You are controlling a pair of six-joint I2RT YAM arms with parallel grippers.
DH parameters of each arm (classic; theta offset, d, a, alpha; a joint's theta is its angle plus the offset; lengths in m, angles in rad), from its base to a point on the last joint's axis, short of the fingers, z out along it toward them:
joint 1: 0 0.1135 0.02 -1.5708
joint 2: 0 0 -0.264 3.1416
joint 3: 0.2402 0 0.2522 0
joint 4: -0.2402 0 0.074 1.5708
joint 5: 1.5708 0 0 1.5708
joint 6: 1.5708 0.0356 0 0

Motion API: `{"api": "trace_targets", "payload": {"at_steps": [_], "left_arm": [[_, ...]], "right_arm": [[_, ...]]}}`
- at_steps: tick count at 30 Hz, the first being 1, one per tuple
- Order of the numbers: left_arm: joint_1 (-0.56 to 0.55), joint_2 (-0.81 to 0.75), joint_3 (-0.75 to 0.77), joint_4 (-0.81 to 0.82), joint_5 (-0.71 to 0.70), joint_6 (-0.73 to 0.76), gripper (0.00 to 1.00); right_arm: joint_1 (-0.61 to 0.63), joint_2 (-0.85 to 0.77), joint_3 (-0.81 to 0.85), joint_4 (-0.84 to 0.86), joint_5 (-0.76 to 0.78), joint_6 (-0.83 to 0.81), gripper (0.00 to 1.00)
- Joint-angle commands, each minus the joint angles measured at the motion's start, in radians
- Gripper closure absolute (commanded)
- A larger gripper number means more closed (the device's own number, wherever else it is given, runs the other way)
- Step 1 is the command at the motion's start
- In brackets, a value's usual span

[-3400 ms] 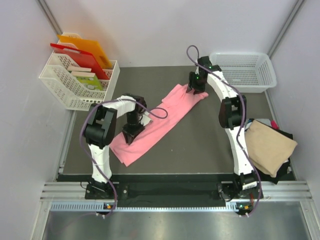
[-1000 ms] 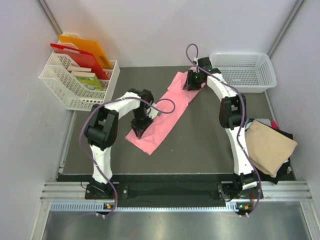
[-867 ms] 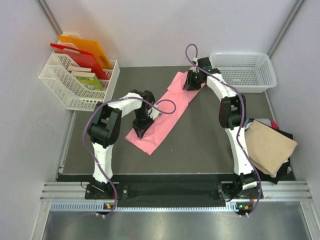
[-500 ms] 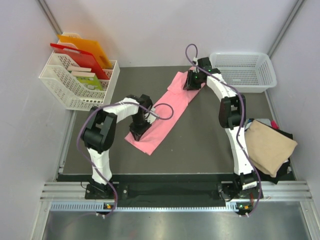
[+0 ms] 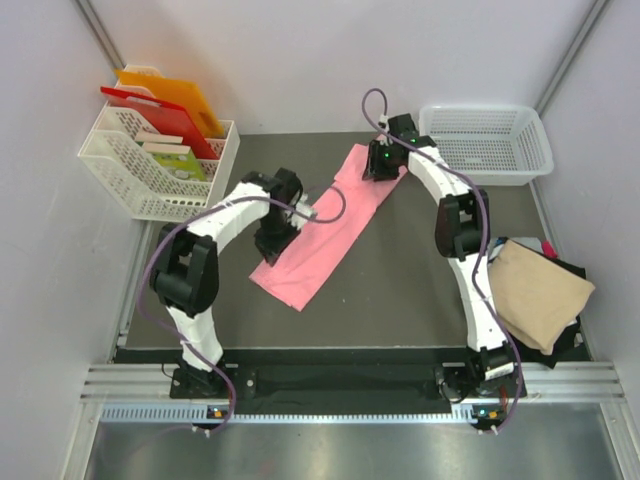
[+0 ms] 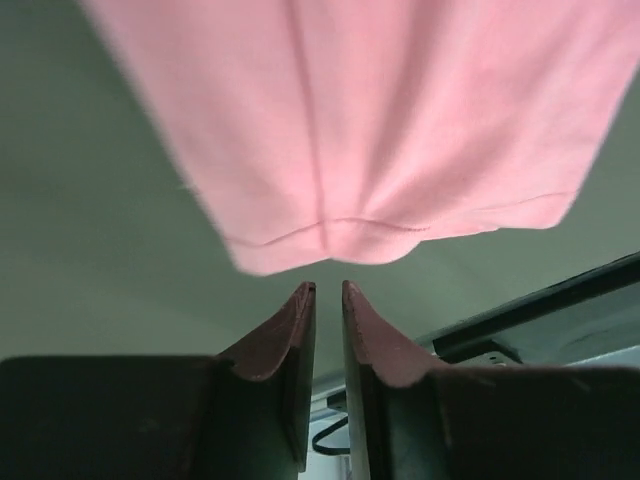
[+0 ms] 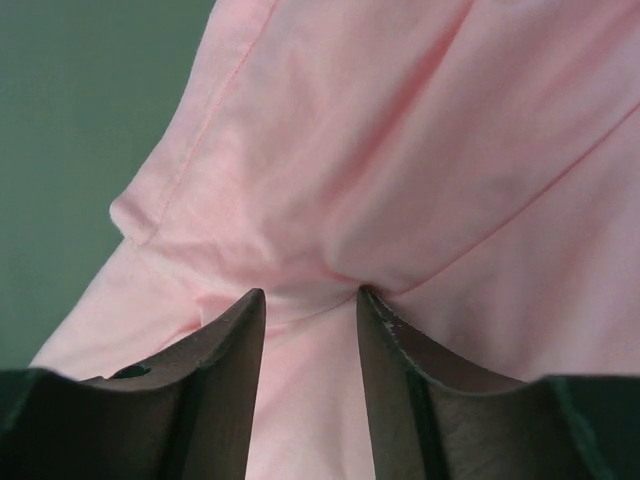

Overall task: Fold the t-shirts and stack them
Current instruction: Rotate the tshirt 45 degrees, then grab the bottom of the folded rectangular tshirt with right arm

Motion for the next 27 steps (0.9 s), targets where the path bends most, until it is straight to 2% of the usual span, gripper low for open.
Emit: {"api": "trace_targets", "payload": {"at_steps": [1, 3, 4, 6, 7, 8, 9, 11, 12, 13, 14, 15, 16, 17, 19, 21, 23, 27], "left_arm": [[0.012, -0.137, 0.289, -0.170, -0.096, -0.087, 0.77], [0.054, -0.230, 0.333, -0.159, -0.181, -0.091, 0.77], [0.142, -0.266, 0.324, -0.149, -0.196, -0.091, 0.77], [0.244, -0.386, 0.262, -0.116, -0.201, -0.033, 0.76], [0.308, -0.436, 0.223, -0.041, -0.228, 0.043, 0.76], [0.322, -0.487, 0.111, 0.016, -0.288, 0.078, 0.76], [0.325, -0.580, 0.065, 0.058, -0.381, 0.106, 0.74], [0.327, -0.646, -0.004, 0.116, -0.429, 0.128, 0.64], [0.347, -0.683, -0.005, 0.113, -0.404, 0.117, 0.58], [0.357, -0.694, -0.003, 0.103, -0.384, 0.093, 0.50], [0.365, -0.700, -0.005, 0.105, -0.373, 0.079, 0.45], [0.377, -0.706, -0.009, 0.105, -0.364, 0.068, 0.42], [0.385, -0.705, -0.014, 0.110, -0.336, 0.062, 0.41], [0.394, -0.703, -0.026, 0.116, -0.318, 0.059, 0.41], [0.431, -0.702, -0.046, 0.138, -0.260, 0.057, 0.41], [0.471, -0.693, -0.077, 0.158, -0.220, 0.054, 0.42], [0.488, -0.689, -0.109, 0.179, -0.198, 0.041, 0.44], [0.593, -0.651, -0.120, 0.210, -0.115, 0.017, 0.44]], "right_arm": [[0.043, -0.190, -0.028, -0.010, 0.039, -0.038, 0.55], [0.066, -0.282, -0.061, -0.019, 0.048, -0.035, 0.55], [0.076, -0.316, -0.112, -0.018, 0.043, -0.035, 0.54], [0.124, -0.414, -0.164, -0.033, 0.066, -0.045, 0.52], [0.144, -0.443, -0.207, -0.045, 0.077, -0.054, 0.51], [0.165, -0.492, -0.224, -0.059, 0.118, -0.070, 0.50], [0.219, -0.512, -0.239, -0.102, 0.141, -0.076, 0.48], [0.283, -0.549, -0.256, -0.215, 0.238, -0.102, 0.39], [0.358, -0.557, -0.263, -0.255, 0.268, -0.110, 0.34], [0.401, -0.581, -0.288, -0.289, 0.372, -0.110, 0.21], [0.447, -0.596, -0.310, -0.332, 0.414, -0.108, 0.17], [0.546, -0.613, -0.336, -0.346, 0.474, -0.110, 0.13], [0.597, -0.647, -0.386, -0.360, 0.608, -0.098, 0.05], [0.645, -0.661, -0.413, -0.375, 0.650, -0.072, 0.02], [0.788, -0.690, -0.477, -0.388, 0.757, -0.029, 0.00], [0.907, -0.686, -0.493, -0.420, 0.790, 0.060, 0.00], [0.977, -0.653, -0.494, -0.440, 0.825, 0.147, 0.00], [1.148, -0.522, -0.352, -0.538, 0.864, 0.235, 0.00]]}}
